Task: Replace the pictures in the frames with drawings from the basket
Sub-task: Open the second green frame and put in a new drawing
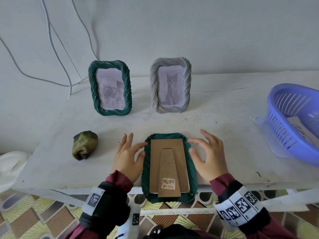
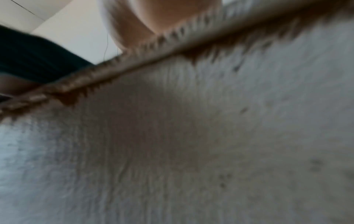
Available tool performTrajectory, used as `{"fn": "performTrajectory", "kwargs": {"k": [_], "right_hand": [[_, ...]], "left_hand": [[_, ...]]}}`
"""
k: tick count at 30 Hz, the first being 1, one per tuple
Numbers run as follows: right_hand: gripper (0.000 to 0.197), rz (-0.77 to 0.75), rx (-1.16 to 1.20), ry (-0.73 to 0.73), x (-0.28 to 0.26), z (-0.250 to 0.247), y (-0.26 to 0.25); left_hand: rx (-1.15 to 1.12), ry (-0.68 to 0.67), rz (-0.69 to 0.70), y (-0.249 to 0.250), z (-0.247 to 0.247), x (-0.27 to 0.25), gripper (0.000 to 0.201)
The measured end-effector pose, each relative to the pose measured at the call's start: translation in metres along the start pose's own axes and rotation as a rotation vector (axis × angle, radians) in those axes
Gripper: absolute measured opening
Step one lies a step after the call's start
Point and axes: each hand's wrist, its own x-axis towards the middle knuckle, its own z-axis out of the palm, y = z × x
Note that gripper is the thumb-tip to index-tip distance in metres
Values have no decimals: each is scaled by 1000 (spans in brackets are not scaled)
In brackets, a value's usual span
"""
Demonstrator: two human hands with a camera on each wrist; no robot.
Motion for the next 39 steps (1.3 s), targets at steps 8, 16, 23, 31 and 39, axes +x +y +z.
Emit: {"fn": "performTrajectory", "kwargs": {"k": [8,16,23,31,39], "right_hand": [[22,-65,71,-88,-37,-13,9],[21,-78,100,-80,-40,-6,4],[24,-61,146,-109,-41,-6,0],[13,-34,-4,-130,-9,-9,-11],[46,63,-181,-256,14,6,-17]], "left_hand": [[-52,-6,6,-8,3,-35,33],[-102,0,5,-1,6,-36,38],[-90,-27,12,1,7,-36,36],[-37,-21,8,4,-8,-9,37],[88,-112,16,3,2,25,51]]}}
